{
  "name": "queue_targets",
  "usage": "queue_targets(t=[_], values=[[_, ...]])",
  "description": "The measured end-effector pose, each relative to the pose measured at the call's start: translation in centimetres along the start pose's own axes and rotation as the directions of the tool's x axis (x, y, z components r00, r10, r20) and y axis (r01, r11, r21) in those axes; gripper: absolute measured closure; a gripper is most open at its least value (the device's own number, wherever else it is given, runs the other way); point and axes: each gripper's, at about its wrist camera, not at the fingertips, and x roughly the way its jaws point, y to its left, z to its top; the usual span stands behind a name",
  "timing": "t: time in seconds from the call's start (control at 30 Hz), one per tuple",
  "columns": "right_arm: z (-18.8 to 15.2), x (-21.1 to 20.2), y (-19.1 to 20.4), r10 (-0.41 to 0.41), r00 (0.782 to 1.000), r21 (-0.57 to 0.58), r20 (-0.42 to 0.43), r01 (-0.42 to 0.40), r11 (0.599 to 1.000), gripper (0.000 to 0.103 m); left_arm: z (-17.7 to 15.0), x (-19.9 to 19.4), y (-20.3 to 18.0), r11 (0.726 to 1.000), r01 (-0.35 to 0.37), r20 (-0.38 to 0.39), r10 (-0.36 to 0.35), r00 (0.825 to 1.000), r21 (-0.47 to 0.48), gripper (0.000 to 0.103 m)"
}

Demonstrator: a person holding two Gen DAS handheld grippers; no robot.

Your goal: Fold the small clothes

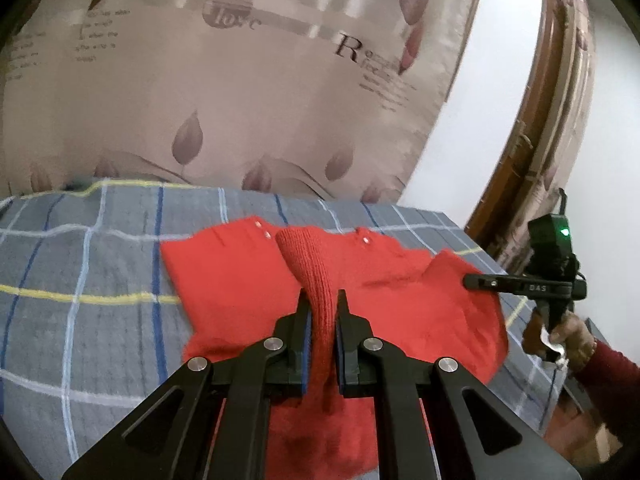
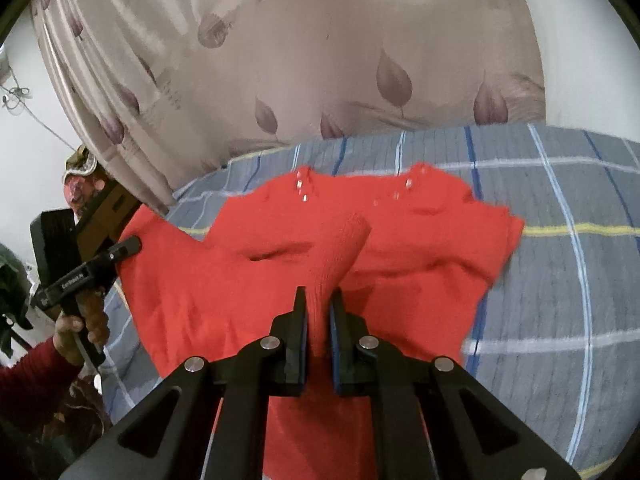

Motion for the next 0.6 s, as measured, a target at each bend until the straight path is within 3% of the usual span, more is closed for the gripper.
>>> queue_targets(t=[0.3, 0.6], values=[[3.2, 1.0, -1.5, -0.018, 0.998, 0.038, 0.063, 0.016, 0.999, 0.095, 2.8, 2.9, 2.5, 0.997, -0.068, 0.039, 0.069, 0.997, -0.042, 0.093], [4.7, 3.7, -4.0, -0.044, 0.996, 0.094, 0.071, 0.037, 0.995, 0.095, 3.2, 7.5, 4.3, 0.988, -0.152, -0.002, 0.152, 0.988, -0.038, 0.093]])
